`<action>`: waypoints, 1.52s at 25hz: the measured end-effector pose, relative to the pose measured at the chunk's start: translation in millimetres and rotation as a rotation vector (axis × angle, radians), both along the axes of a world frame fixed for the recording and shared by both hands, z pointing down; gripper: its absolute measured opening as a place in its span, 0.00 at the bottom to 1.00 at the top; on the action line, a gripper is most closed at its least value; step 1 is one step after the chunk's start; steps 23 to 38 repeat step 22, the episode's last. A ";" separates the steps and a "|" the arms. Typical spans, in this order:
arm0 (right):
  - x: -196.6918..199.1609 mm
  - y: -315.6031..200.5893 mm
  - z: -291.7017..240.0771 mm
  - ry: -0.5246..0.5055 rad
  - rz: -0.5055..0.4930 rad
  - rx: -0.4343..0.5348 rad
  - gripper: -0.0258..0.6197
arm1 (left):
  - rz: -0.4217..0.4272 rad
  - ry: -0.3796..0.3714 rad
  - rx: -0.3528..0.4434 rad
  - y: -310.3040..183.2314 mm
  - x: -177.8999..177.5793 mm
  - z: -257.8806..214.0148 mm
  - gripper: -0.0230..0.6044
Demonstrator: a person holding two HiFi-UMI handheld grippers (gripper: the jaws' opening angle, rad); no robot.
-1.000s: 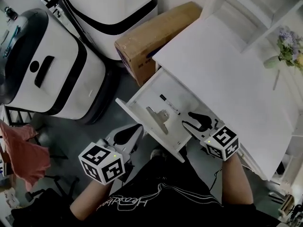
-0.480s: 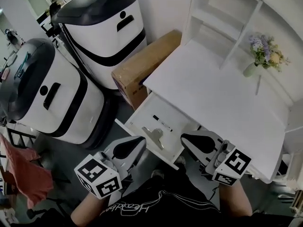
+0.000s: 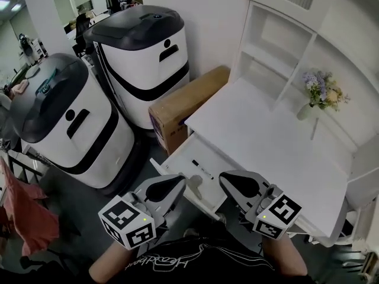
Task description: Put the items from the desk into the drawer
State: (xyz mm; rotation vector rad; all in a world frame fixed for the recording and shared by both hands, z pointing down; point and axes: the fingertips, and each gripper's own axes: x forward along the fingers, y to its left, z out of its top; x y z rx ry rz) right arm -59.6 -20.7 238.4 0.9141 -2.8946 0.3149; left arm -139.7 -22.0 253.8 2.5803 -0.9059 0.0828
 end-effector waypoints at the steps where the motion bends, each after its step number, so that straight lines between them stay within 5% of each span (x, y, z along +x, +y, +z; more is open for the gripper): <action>1: -0.6 0.9 -1.3 -0.004 0.000 -0.003 0.05 | -0.003 0.000 0.007 1.3 -0.7 -2.6 0.05; 38: -4.6 11.7 10.1 0.000 -0.016 -0.029 0.05 | 0.030 -0.008 0.013 19.6 8.7 3.7 0.05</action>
